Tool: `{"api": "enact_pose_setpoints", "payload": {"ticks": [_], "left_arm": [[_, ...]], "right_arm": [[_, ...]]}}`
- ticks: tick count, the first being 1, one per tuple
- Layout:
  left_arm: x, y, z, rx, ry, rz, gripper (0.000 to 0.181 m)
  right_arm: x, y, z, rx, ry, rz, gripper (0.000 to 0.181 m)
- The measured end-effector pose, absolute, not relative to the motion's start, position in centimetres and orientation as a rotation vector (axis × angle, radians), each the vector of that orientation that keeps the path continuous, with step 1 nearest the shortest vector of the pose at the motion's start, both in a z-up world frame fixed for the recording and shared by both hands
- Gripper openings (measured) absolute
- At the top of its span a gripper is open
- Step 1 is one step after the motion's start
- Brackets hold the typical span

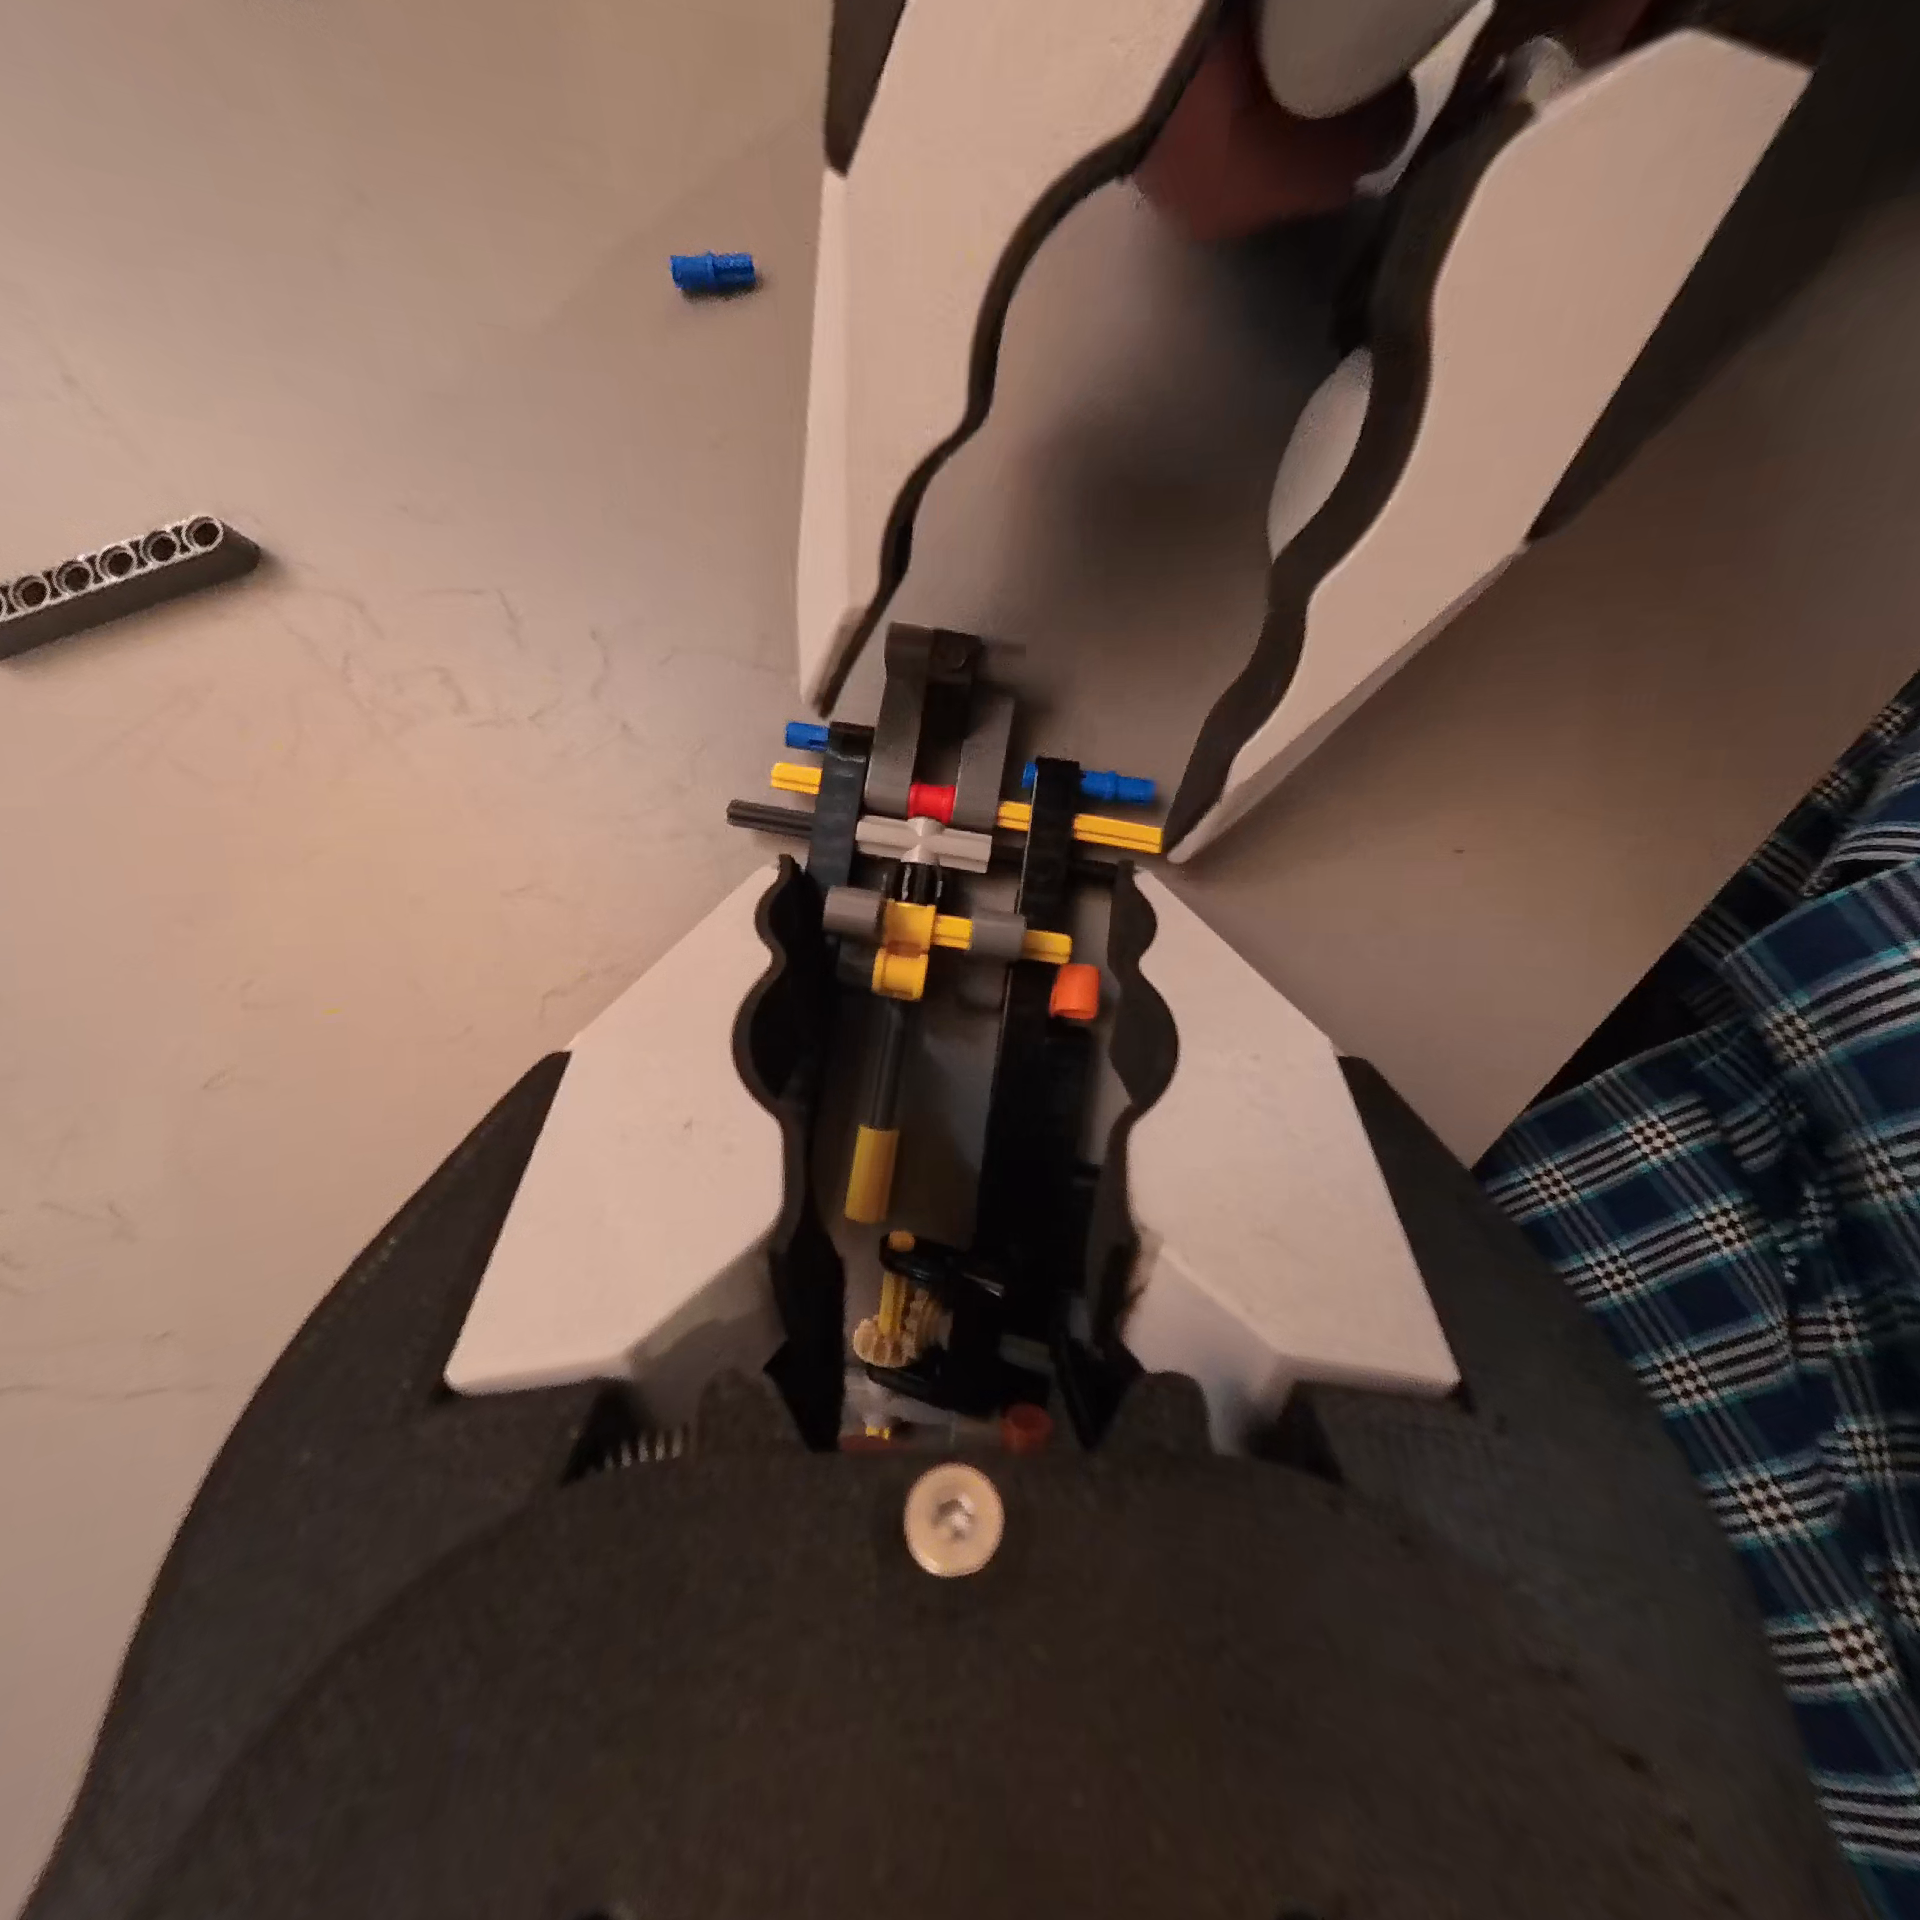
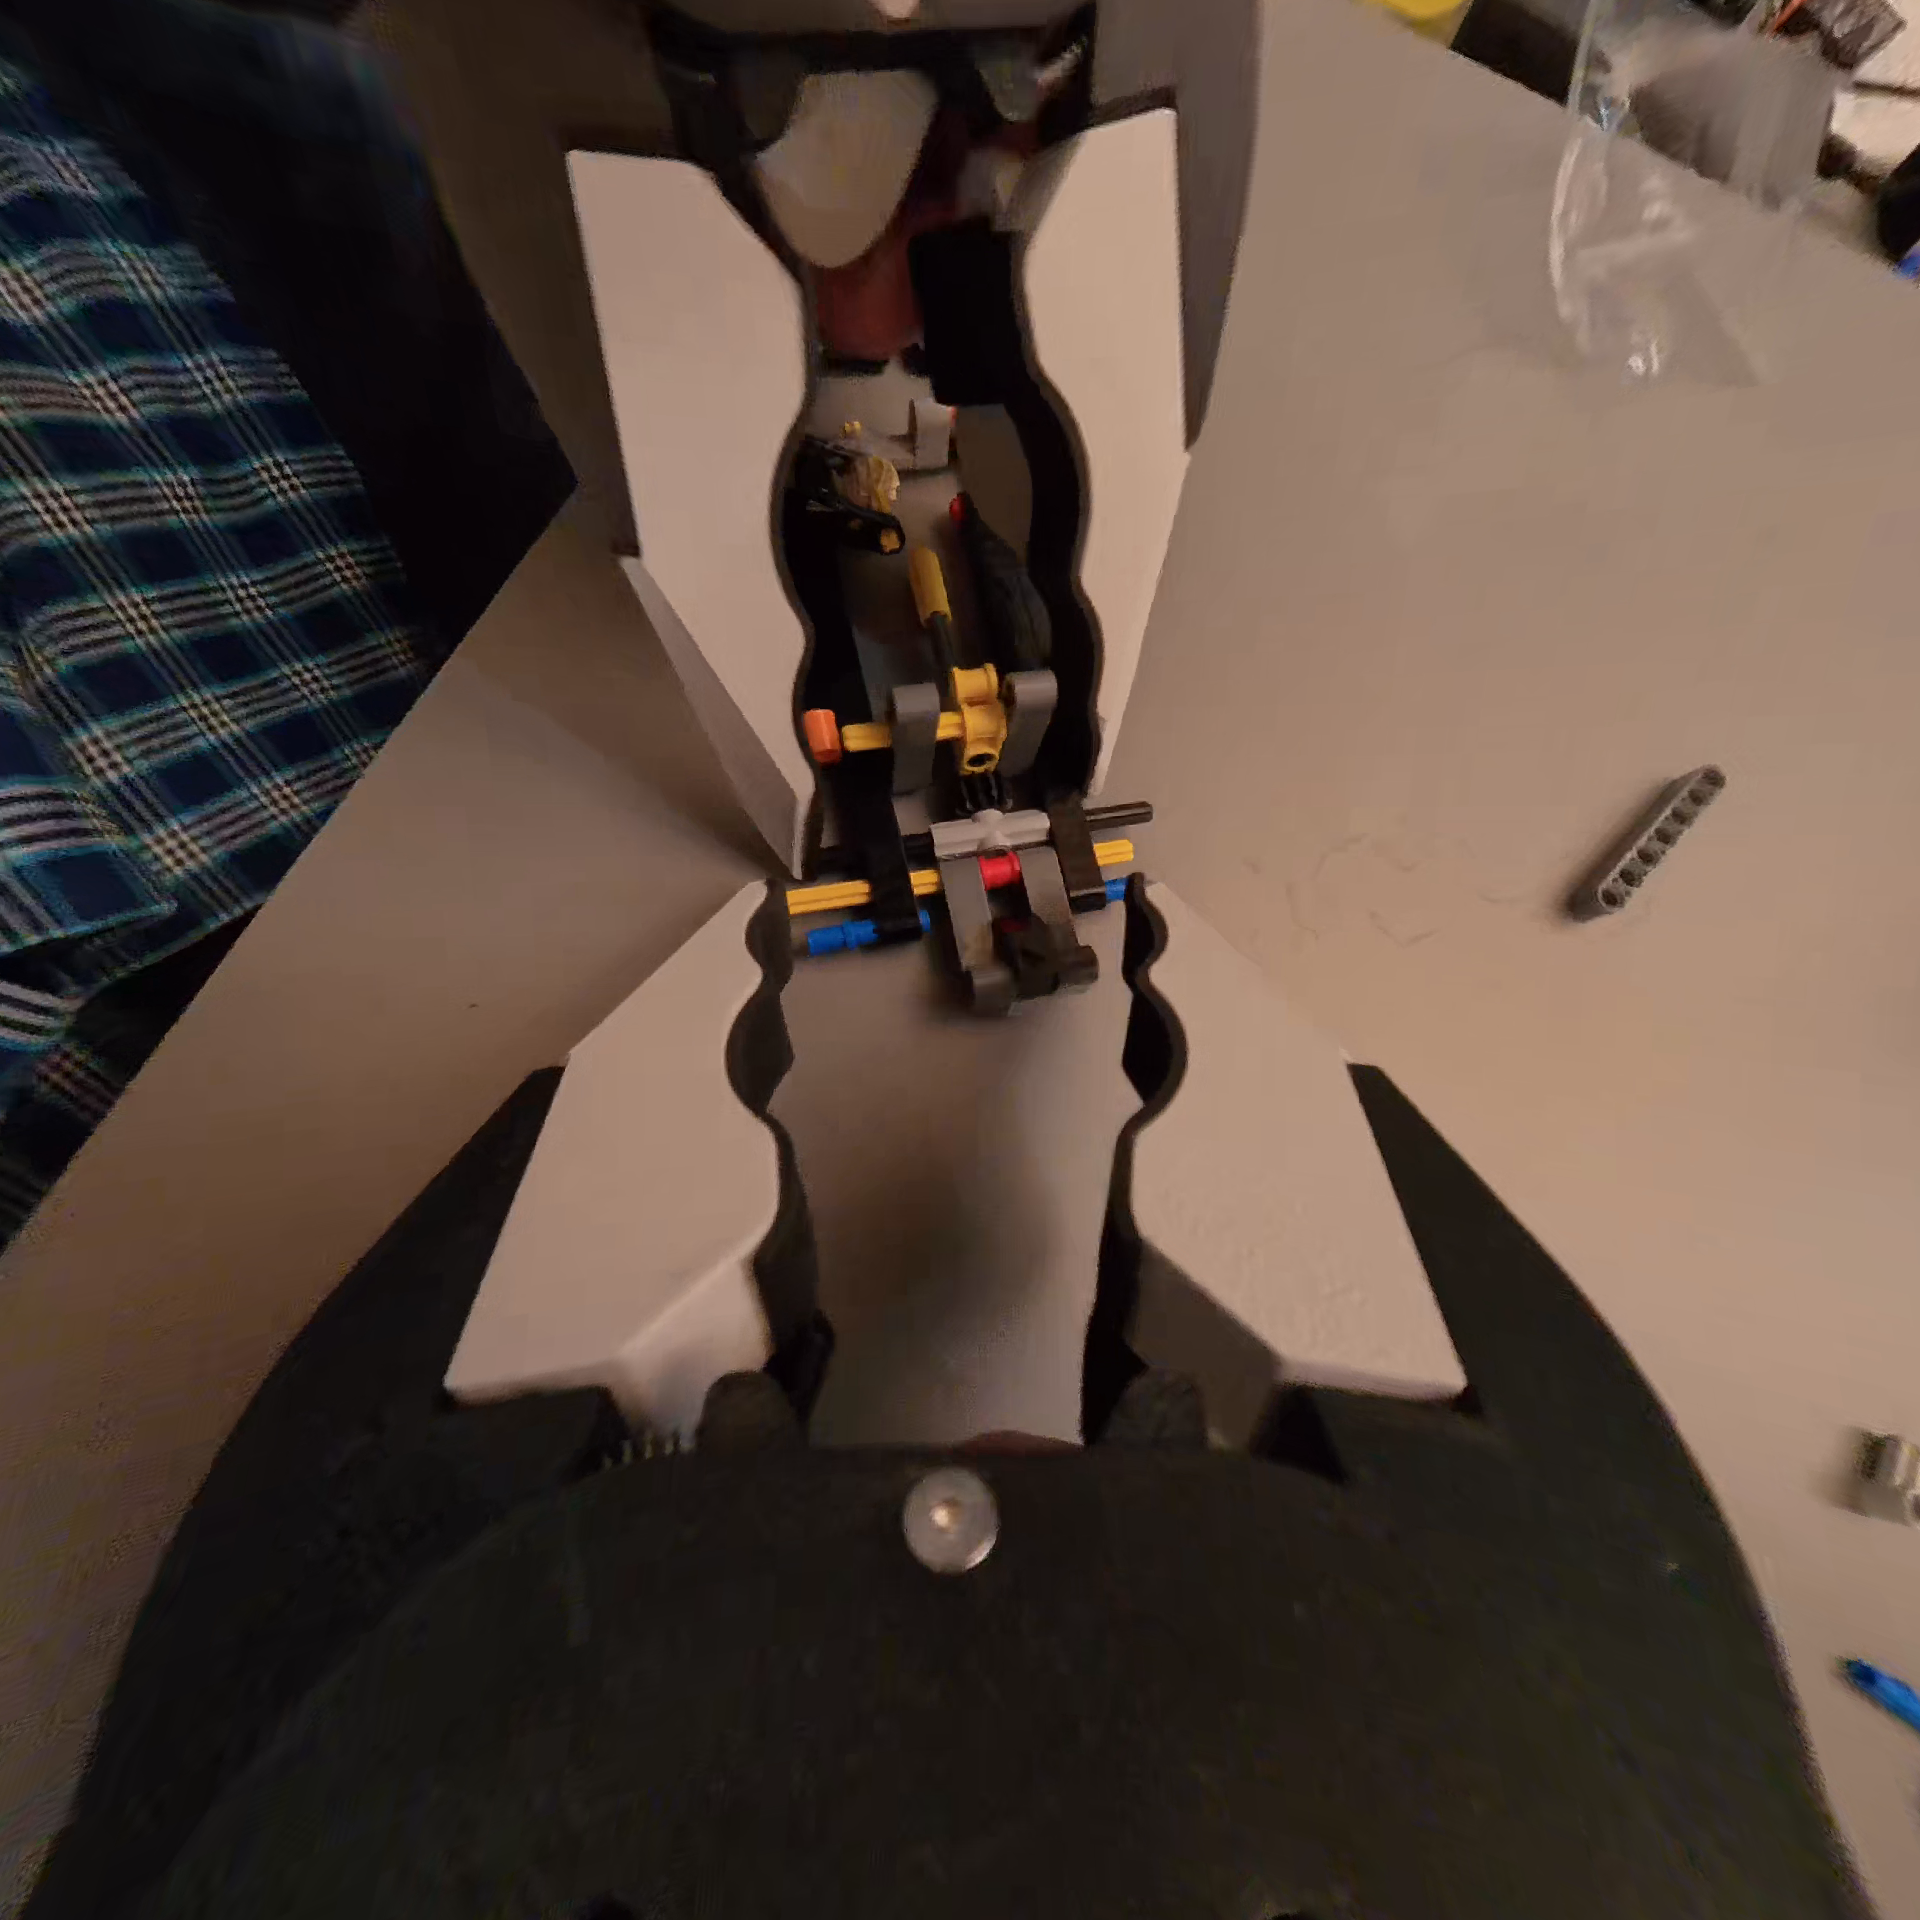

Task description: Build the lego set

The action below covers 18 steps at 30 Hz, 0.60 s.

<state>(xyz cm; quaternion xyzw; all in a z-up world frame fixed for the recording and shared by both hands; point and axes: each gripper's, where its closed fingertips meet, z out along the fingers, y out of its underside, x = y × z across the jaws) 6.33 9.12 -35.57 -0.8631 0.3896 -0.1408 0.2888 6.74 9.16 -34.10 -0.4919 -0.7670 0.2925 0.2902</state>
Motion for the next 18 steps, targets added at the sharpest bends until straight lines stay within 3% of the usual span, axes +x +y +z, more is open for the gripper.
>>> {"api": "enact_pose_setpoints", "payload": {"ticks": [4, 5, 6, 9, 10, 13, 18], "left_arm": [[6.3, 9.1, -35.6, -2.304, 1.043, -0.376, 0.058], [6.5, 8.9, -35.6, -2.299, 1.054, -0.390, 0.058], [6.7, 8.8, -35.6, -2.288, 1.070, -0.381, 0.058], [6.9, 8.8, -35.6, -2.290, 1.066, -0.382, 0.058], [6.9, 8.8, -35.6, -2.291, 1.064, -0.382, 0.058], [6.9, 8.8, -35.5, -2.291, 1.063, -0.387, 0.058], [6.9, 8.8, -35.5, -2.288, 1.068, -0.386, 0.058]], "right_arm": [[6.8, 8.7, -34.1, -1.253, -2.071, 0.765, 0.058], [6.8, 8.6, -34.1, -1.233, -2.065, 0.760, 0.050], [6.7, 8.8, -34.0, -1.209, -2.052, 0.741, 0.026], [6.8, 8.6, -34.1, -1.220, -2.058, 0.801, 0.025], [6.9, 8.6, -34.0, -1.218, -2.055, 0.800, 0.025], [7.3, 7.6, -33.8, -1.227, -2.099, 0.870, 0.060], [7.1, 8.5, -34.6, -1.271, -2.078, 0.820, 0.059]]}}
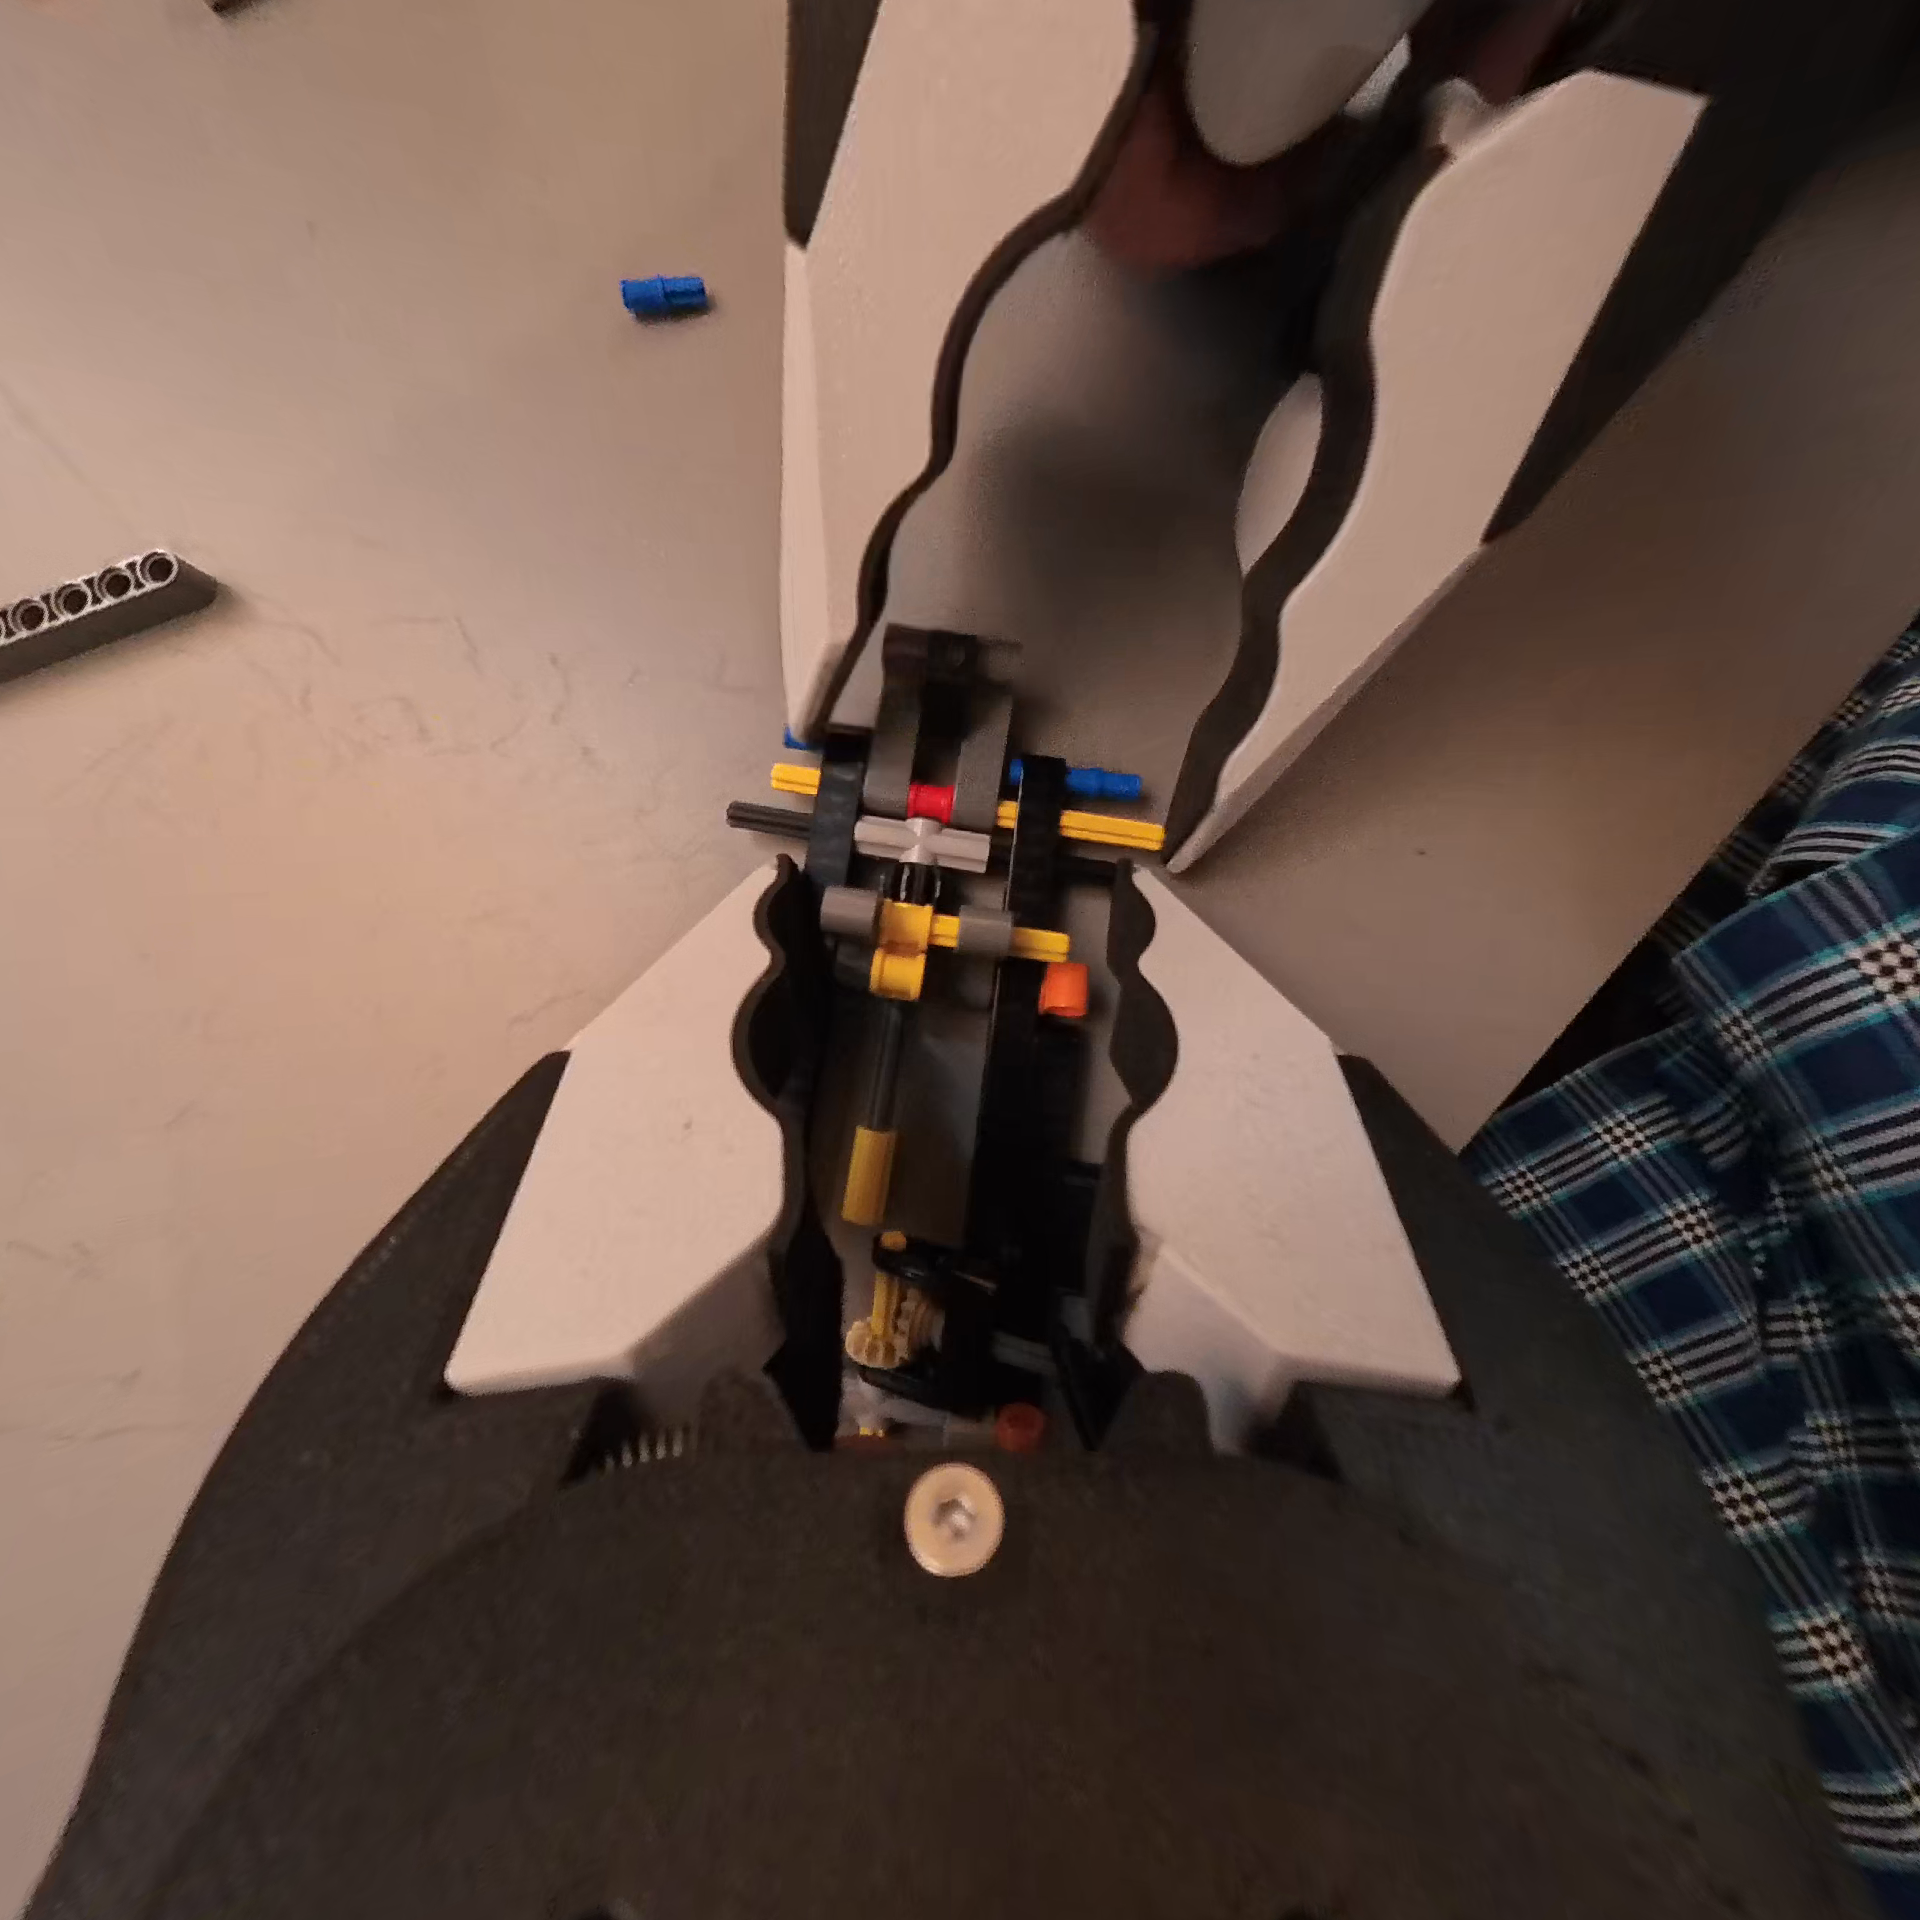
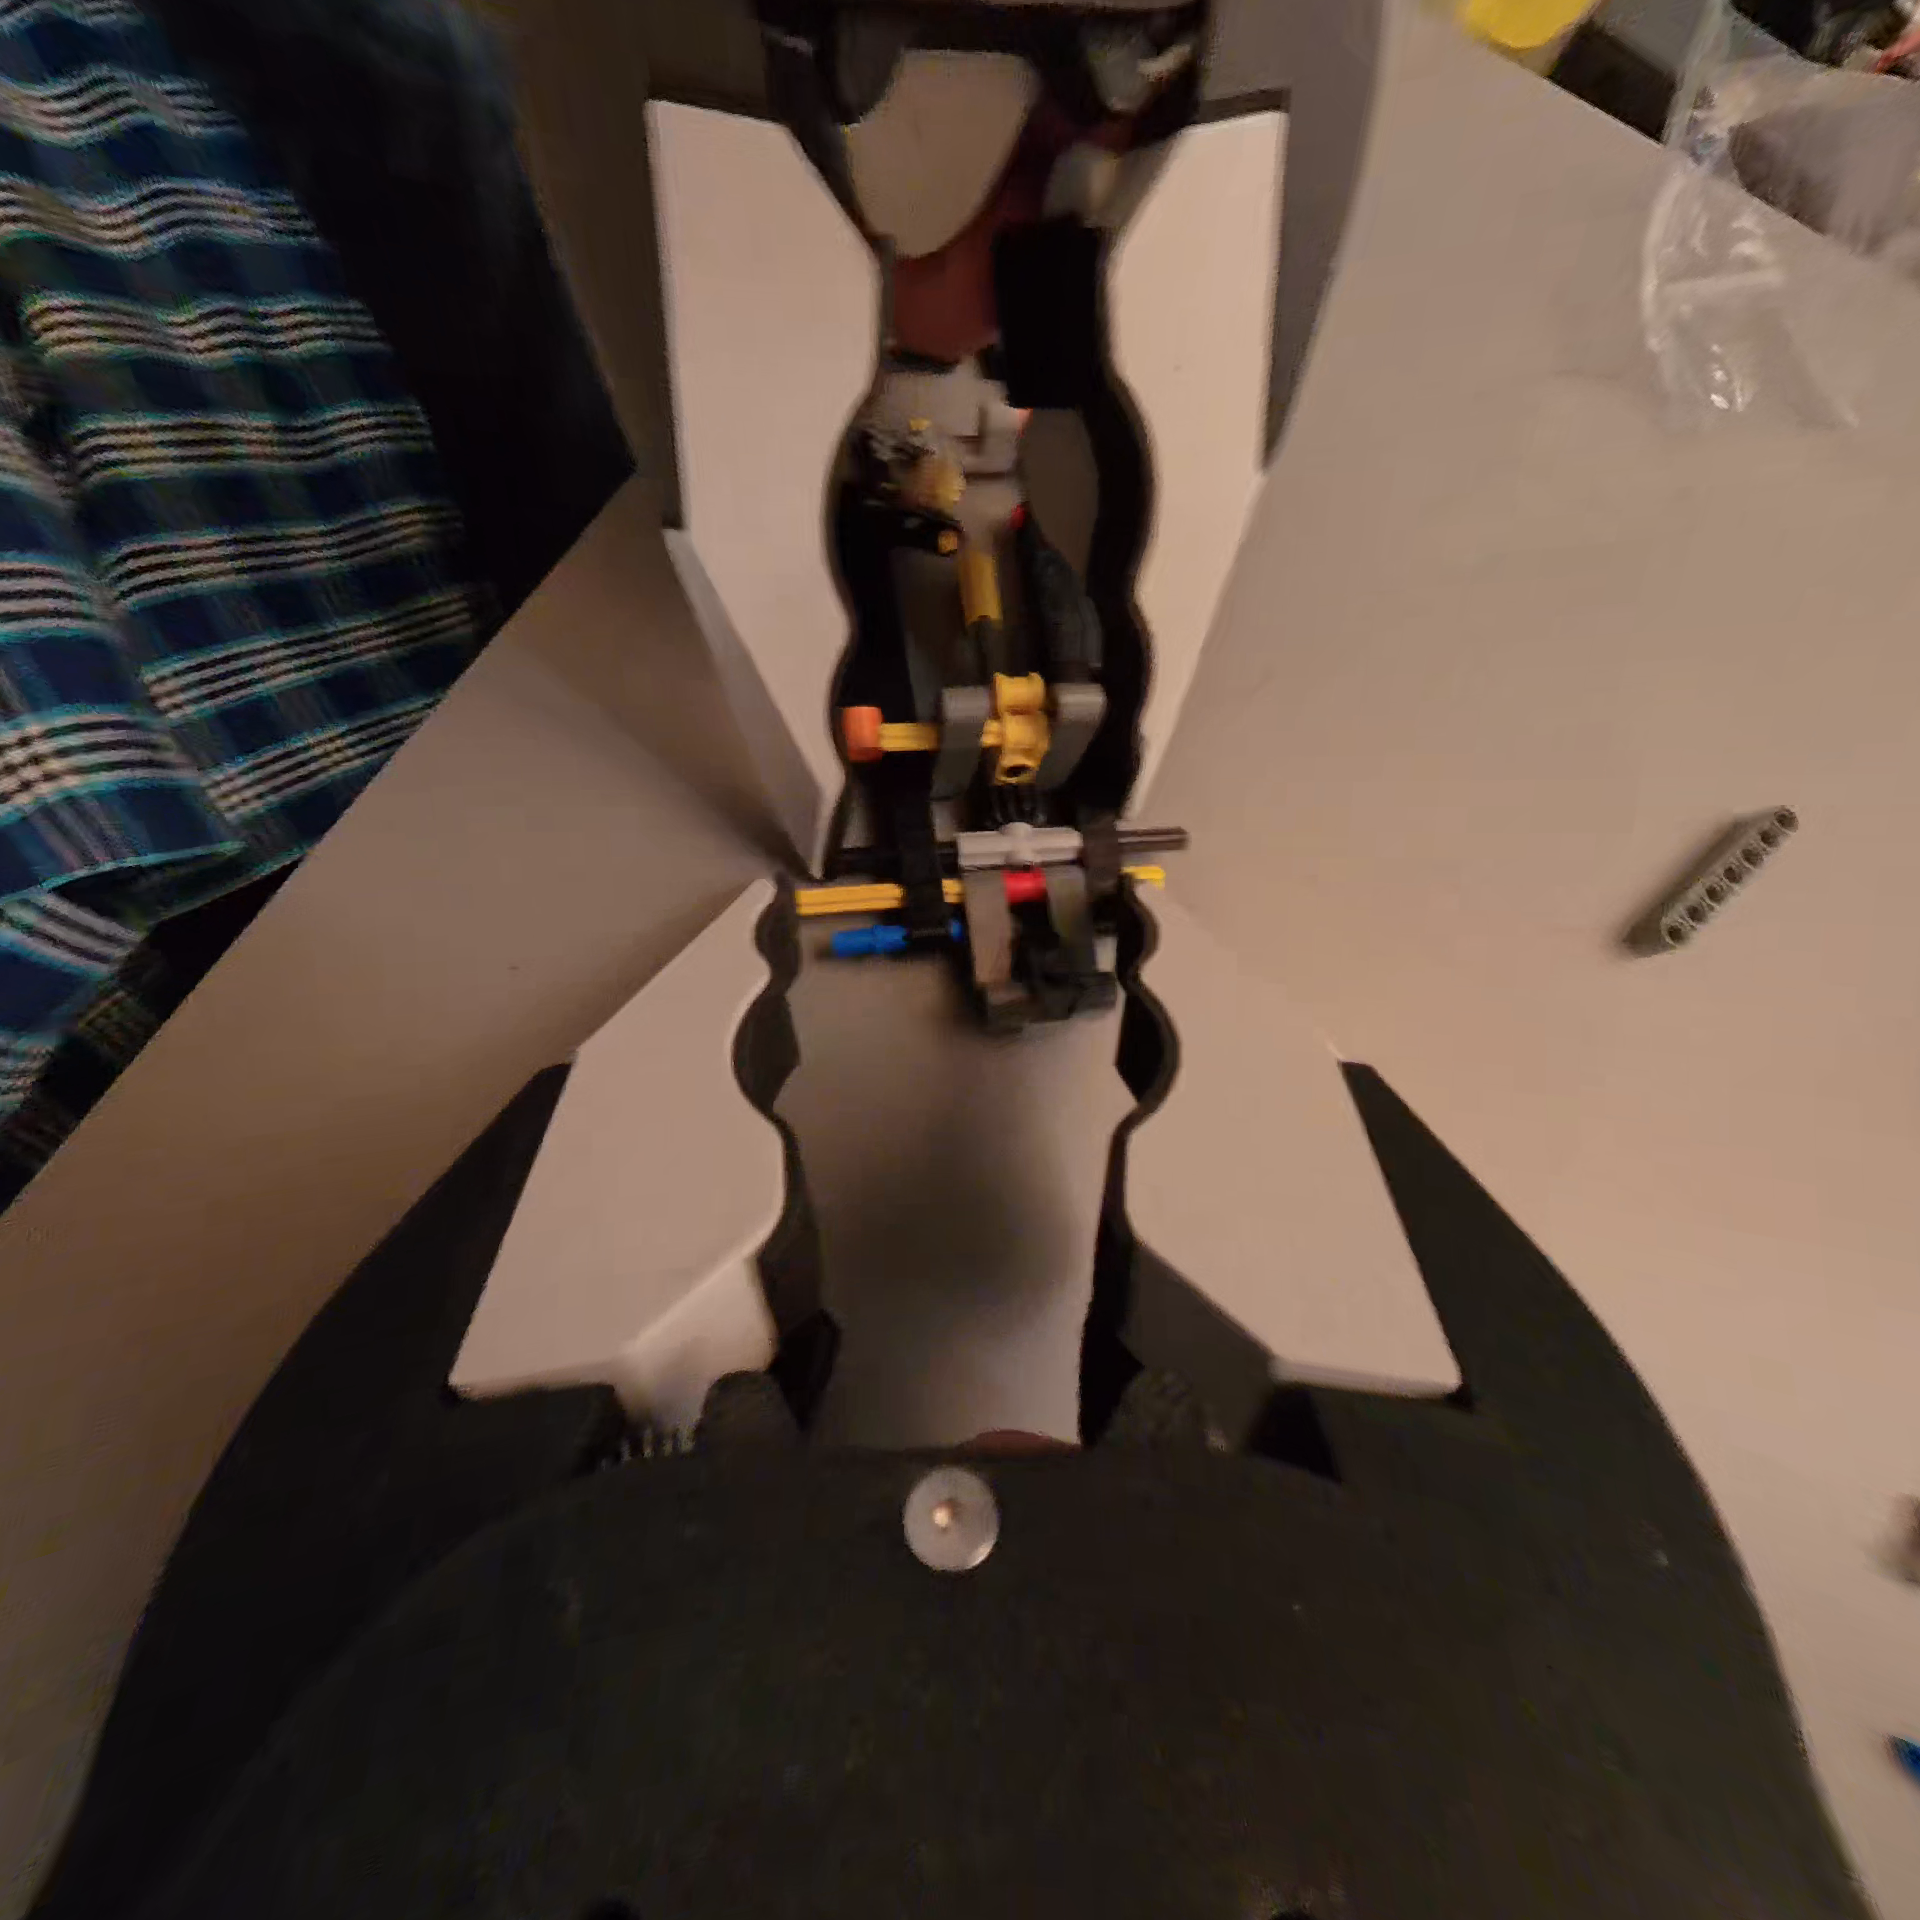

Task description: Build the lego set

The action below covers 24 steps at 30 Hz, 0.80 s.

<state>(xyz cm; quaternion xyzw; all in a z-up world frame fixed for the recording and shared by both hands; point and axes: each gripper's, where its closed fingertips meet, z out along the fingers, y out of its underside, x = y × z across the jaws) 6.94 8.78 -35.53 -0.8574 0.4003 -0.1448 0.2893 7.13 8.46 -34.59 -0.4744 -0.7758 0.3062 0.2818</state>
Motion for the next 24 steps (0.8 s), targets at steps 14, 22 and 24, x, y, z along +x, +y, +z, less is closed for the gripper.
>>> {"api": "enact_pose_setpoints", "payload": {"ticks": [14, 22, 24], "left_arm": [[6.68, 8.97, -35.53, -2.294, 1.060, -0.380, 0.058], [6.66, 8.94, -35.53, -2.293, 1.066, -0.377, 0.058], [6.65, 8.94, -35.53, -2.293, 1.067, -0.376, 0.058]], "right_arm": [[6.86, 9.01, -34.84, -1.325, -2.061, 0.829, 0.061], [6.90, 9.08, -34.85, -1.342, -2.070, 0.857, 0.060], [6.87, 9.11, -34.87, -1.347, -2.070, 0.858, 0.060]]}}
